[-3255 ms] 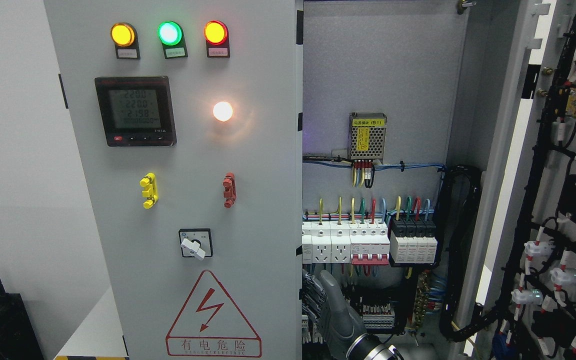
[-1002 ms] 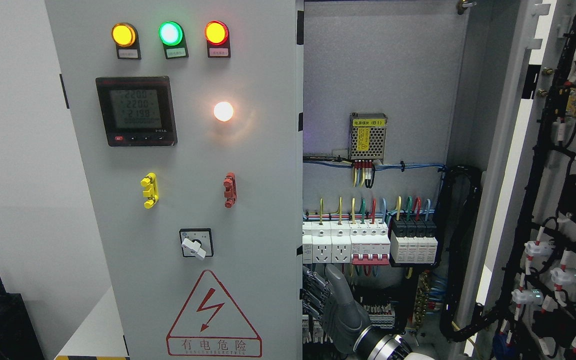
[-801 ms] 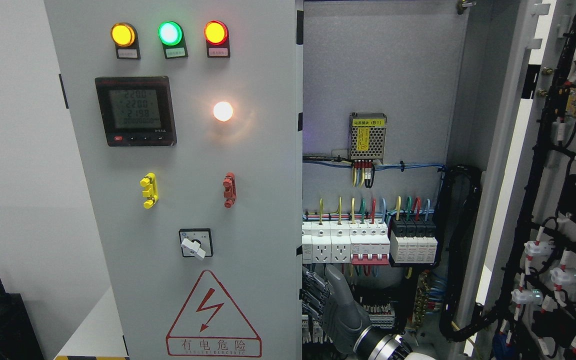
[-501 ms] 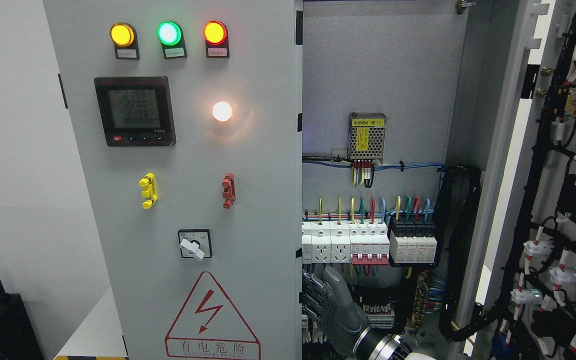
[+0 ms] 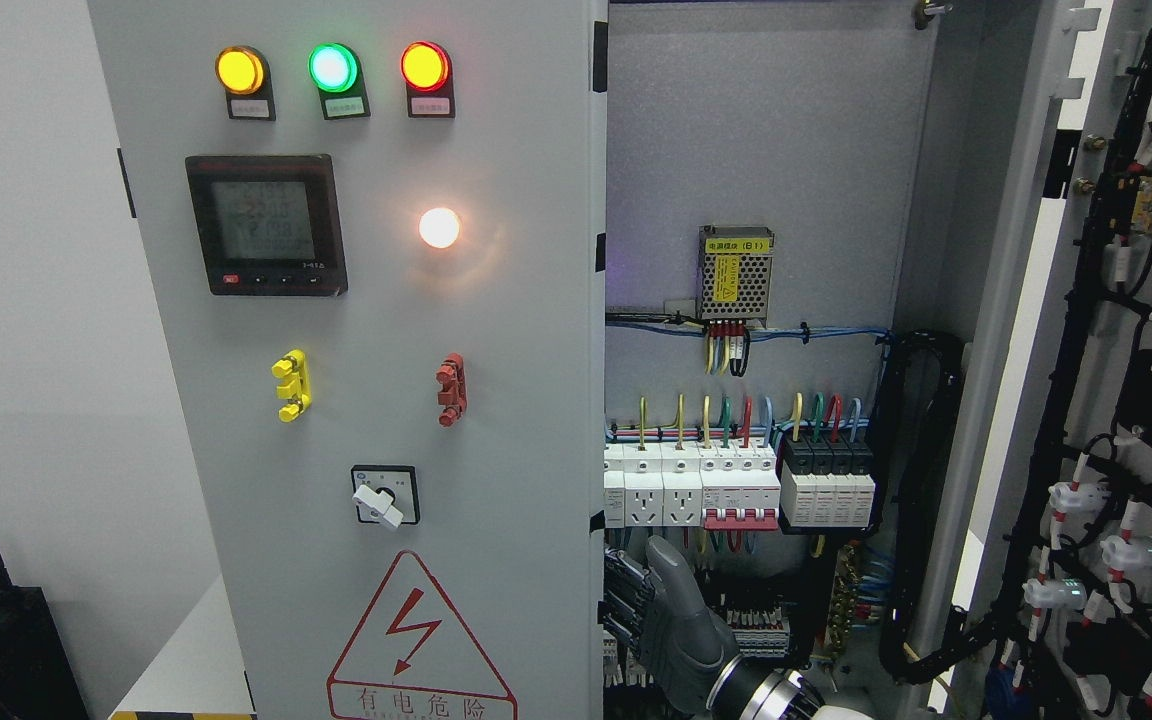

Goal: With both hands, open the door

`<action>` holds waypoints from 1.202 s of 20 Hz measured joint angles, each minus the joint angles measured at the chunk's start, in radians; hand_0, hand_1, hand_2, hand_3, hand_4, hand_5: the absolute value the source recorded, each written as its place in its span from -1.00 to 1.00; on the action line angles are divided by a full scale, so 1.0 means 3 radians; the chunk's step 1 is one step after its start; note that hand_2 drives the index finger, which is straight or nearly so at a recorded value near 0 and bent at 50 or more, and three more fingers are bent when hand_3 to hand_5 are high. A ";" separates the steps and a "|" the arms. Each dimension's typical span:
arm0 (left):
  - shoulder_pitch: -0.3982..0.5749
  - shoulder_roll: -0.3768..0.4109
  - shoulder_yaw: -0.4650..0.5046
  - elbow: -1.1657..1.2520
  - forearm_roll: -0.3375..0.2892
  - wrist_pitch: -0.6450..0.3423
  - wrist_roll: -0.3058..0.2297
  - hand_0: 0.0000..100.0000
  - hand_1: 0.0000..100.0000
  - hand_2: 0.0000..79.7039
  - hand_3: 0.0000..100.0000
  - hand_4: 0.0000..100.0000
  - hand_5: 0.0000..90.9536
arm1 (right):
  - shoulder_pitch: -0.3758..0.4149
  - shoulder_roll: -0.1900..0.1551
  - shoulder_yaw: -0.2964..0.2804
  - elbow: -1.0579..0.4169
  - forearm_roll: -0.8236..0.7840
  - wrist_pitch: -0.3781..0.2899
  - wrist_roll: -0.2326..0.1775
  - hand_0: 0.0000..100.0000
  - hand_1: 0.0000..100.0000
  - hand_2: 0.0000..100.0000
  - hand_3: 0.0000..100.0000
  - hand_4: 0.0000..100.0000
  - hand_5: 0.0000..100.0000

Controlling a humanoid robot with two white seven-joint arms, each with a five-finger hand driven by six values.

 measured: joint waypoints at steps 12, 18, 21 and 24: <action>0.0000 0.0000 0.0000 0.0000 0.0000 0.0006 0.0000 -1.00 -1.00 -1.00 -1.00 -0.94 -1.00 | 0.0027 -0.0004 0.0022 -0.0060 -0.0145 -0.0020 0.0171 -1.00 -1.00 -1.00 -1.00 -1.00 -1.00; 0.0000 0.0000 0.0000 0.0000 0.0000 0.0000 0.0000 -1.00 -1.00 -1.00 -1.00 -0.94 -1.00 | 0.0030 -0.0002 0.0035 -0.0090 -0.0180 -0.0020 0.0298 -1.00 -1.00 -1.00 -1.00 -1.00 -1.00; 0.0000 0.0000 0.0000 0.0000 0.0000 -0.0001 0.0000 -1.00 -1.00 -1.00 -1.00 -0.94 -1.00 | 0.0033 0.0000 0.0051 -0.0107 -0.0198 -0.0020 0.0332 -1.00 -1.00 -1.00 -1.00 -1.00 -1.00; 0.0000 0.0000 0.0000 0.0000 0.0000 -0.0001 0.0000 -1.00 -1.00 -1.00 -1.00 -0.94 -1.00 | 0.0038 0.0001 0.0076 -0.0134 -0.0224 -0.0017 0.0359 -1.00 -1.00 -1.00 -1.00 -1.00 -1.00</action>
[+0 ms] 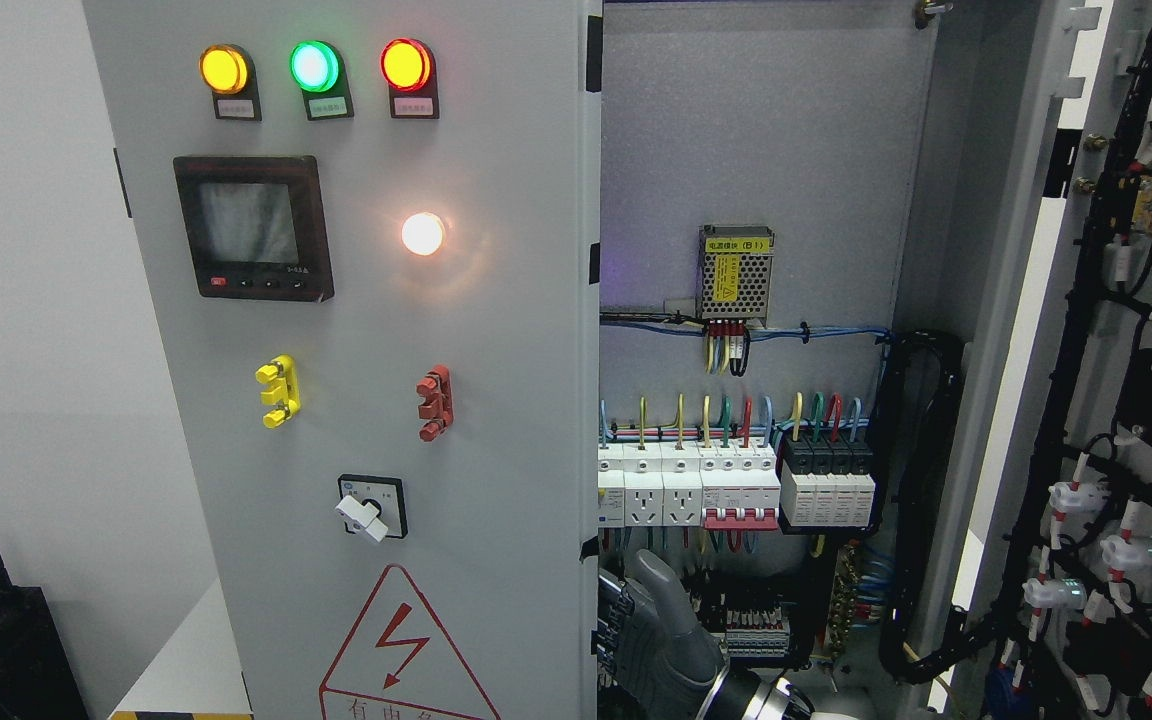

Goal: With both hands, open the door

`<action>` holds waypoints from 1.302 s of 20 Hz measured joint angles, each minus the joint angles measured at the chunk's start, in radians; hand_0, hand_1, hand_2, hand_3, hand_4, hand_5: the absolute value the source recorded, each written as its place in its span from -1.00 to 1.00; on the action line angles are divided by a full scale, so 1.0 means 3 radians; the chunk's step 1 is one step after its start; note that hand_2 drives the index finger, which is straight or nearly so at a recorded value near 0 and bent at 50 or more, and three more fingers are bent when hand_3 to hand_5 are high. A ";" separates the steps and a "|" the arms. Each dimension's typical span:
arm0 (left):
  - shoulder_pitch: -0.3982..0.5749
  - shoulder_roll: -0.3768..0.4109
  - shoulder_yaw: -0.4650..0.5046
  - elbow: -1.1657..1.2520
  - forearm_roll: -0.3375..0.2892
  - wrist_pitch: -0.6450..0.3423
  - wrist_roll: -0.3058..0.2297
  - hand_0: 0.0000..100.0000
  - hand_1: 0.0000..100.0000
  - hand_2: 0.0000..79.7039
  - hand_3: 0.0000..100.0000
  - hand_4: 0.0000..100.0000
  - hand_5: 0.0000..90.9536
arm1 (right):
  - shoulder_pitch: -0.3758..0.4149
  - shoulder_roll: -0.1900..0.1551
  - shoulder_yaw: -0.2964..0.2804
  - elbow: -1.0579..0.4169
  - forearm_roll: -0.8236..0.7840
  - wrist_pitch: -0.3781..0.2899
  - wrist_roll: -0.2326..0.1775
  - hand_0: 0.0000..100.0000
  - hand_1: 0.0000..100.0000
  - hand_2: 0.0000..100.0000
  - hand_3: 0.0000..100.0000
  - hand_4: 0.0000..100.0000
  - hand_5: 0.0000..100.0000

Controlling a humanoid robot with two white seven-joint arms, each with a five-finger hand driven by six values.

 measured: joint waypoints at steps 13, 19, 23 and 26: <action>0.0000 0.0000 0.0000 0.0000 0.0000 -0.0001 0.0000 -1.00 -1.00 -1.00 -1.00 -0.94 -1.00 | 0.0062 0.0008 0.0140 -0.0158 -0.0137 -0.0002 0.0069 -1.00 -1.00 -1.00 -1.00 -1.00 -1.00; 0.0000 0.0000 0.0000 0.0000 0.0000 -0.0001 0.0000 -1.00 -1.00 -1.00 -1.00 -0.94 -1.00 | 0.0114 0.0015 0.0202 -0.0248 -0.0169 -0.0005 0.0156 -1.00 -1.00 -1.00 -1.00 -1.00 -1.00; 0.0000 0.0000 0.0000 0.0000 0.0000 -0.0001 0.0000 -1.00 -1.00 -1.00 -1.00 -0.94 -1.00 | 0.0153 0.0021 0.0240 -0.0314 -0.0177 -0.0005 0.0192 -1.00 -1.00 -1.00 -1.00 -1.00 -1.00; 0.0000 0.0000 0.0000 0.0000 0.0000 -0.0001 0.0000 -1.00 -1.00 -1.00 -1.00 -0.94 -1.00 | 0.0173 0.0029 0.0266 -0.0362 -0.0181 -0.0005 0.0231 -1.00 -1.00 -1.00 -1.00 -1.00 -1.00</action>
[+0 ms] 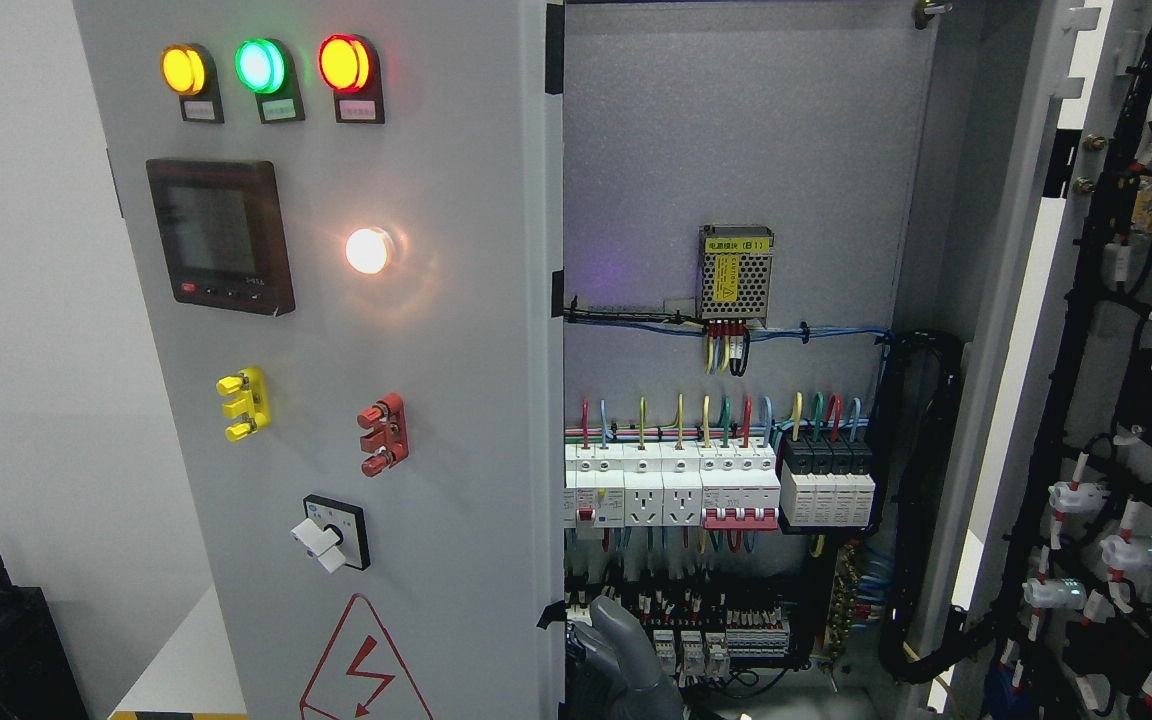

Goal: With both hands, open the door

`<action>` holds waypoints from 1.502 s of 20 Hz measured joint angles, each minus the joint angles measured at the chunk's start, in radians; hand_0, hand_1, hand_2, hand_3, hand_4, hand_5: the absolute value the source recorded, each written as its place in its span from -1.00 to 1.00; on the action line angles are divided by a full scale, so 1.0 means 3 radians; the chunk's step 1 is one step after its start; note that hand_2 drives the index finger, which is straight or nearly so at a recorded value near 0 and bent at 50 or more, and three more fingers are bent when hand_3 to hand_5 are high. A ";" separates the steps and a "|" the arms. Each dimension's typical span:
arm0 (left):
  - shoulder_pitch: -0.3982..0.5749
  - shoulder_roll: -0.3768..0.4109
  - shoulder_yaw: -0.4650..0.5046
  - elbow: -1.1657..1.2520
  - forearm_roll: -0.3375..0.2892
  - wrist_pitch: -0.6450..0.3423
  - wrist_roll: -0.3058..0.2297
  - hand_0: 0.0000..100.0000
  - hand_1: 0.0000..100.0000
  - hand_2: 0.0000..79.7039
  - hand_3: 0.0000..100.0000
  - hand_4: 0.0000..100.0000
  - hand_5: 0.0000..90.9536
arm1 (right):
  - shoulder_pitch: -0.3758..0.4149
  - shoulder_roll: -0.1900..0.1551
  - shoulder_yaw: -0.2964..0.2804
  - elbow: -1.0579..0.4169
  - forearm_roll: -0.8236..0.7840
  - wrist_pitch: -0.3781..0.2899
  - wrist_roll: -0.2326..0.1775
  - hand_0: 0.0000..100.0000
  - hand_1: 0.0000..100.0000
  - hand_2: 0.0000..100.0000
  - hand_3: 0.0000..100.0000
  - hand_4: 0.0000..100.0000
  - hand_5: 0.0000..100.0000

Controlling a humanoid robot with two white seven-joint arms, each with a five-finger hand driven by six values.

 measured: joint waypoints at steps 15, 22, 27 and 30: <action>0.0000 0.0000 0.0000 0.0000 0.0000 -0.0006 0.0000 -1.00 -1.00 -1.00 -1.00 -0.94 -1.00 | 0.0142 0.0023 0.0251 -0.0268 -0.0043 -0.0003 0.0023 -1.00 -1.00 -1.00 -1.00 -1.00 -1.00; 0.0000 0.0000 0.0000 0.0000 0.0000 -0.0019 0.0000 -1.00 -1.00 -1.00 -1.00 -0.94 -1.00 | 0.0176 0.0031 0.0411 -0.0377 -0.0047 -0.0005 0.0030 -1.00 -1.00 -1.00 -1.00 -1.00 -1.00; 0.0000 0.0000 0.0000 0.0000 0.0000 -0.0002 0.0000 -1.00 -1.00 -1.00 -1.00 -0.94 -1.00 | 0.0183 0.0045 0.0508 -0.0439 -0.0047 -0.0006 0.0023 -1.00 -1.00 -1.00 -1.00 -1.00 -1.00; 0.0000 0.0000 0.0000 0.0000 0.0000 0.0000 0.0000 -1.00 -1.00 -1.00 -1.00 -0.94 -1.00 | 0.0187 0.0063 0.0565 -0.0474 -0.0048 -0.0006 0.0019 -1.00 -1.00 -1.00 -1.00 -1.00 -1.00</action>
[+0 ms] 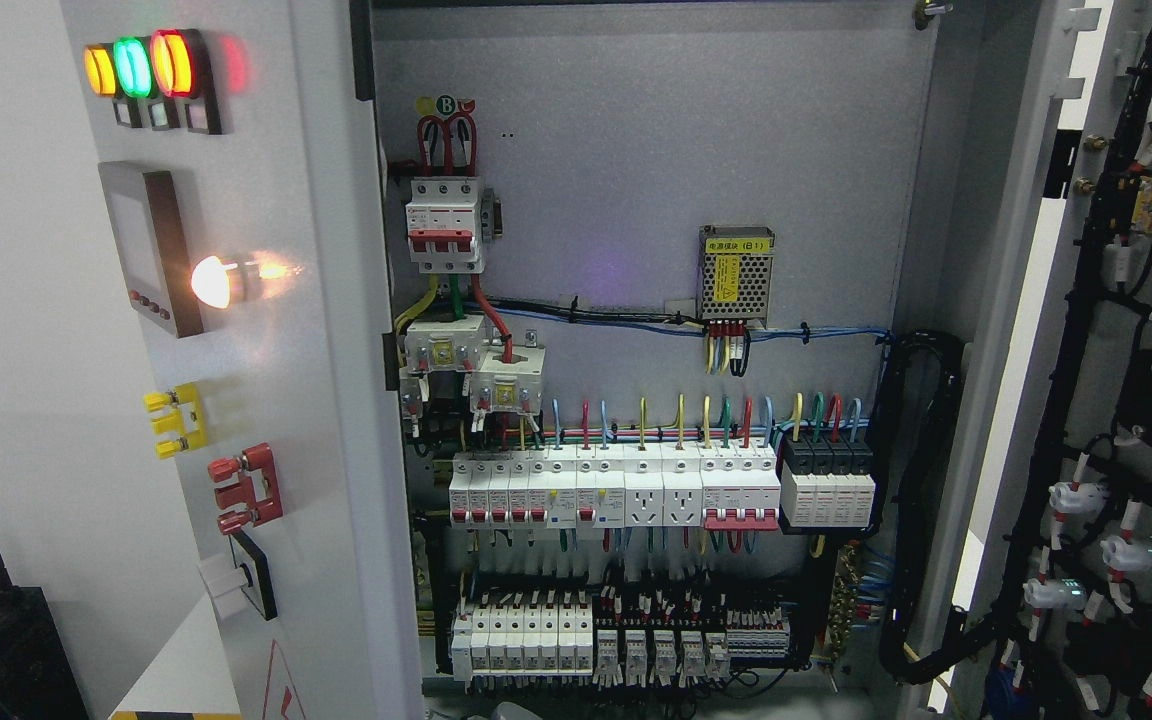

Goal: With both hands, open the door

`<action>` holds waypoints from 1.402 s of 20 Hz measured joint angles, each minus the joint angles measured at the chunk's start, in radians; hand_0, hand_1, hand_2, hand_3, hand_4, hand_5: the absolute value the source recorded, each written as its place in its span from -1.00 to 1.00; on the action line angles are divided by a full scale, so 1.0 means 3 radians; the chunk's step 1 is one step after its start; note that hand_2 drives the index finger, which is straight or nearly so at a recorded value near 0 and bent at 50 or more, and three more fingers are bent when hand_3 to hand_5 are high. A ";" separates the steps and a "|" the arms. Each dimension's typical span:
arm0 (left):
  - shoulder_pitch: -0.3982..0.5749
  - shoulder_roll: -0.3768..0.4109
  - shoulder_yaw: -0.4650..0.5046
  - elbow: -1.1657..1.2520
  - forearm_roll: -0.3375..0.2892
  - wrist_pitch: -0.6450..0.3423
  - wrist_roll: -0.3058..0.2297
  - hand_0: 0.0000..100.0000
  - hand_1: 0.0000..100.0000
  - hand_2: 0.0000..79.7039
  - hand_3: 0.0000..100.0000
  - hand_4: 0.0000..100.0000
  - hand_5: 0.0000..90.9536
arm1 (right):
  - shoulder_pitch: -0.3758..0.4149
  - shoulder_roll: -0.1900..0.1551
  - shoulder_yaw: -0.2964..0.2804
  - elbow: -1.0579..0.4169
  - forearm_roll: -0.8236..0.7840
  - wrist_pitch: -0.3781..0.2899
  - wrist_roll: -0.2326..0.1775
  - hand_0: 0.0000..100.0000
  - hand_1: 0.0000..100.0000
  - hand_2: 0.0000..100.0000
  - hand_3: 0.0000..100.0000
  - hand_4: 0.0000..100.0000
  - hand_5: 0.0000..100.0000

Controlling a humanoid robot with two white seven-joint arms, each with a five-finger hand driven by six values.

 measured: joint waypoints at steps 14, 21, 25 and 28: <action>0.0000 0.0000 0.0000 0.0000 0.0000 0.0002 0.0000 -1.00 -1.00 -1.00 -1.00 -0.94 -1.00 | 0.0000 0.0134 0.0285 -0.0080 0.0033 0.0017 -0.0023 -1.00 -1.00 -1.00 -1.00 -1.00 -1.00; 0.0000 0.0000 0.0000 0.0000 0.0000 0.0002 0.0000 -1.00 -1.00 -1.00 -1.00 -0.94 -1.00 | -0.0014 0.0163 0.0414 -0.0094 0.0108 0.0024 -0.0034 -1.00 -1.00 -1.00 -1.00 -1.00 -1.00; 0.0000 0.0000 0.0000 0.0000 0.0000 0.0002 0.0000 -1.00 -1.00 -1.00 -1.00 -0.94 -1.00 | -0.0024 0.0173 0.0478 -0.0097 0.0173 0.0042 -0.0036 -1.00 -1.00 -1.00 -1.00 -1.00 -1.00; 0.0000 0.0000 0.0000 0.0000 0.0000 0.0002 0.0000 -1.00 -1.00 -1.00 -1.00 -0.94 -1.00 | -0.0030 0.0178 0.0521 -0.0097 0.0227 0.0090 -0.0038 -1.00 -1.00 -1.00 -1.00 -1.00 -1.00</action>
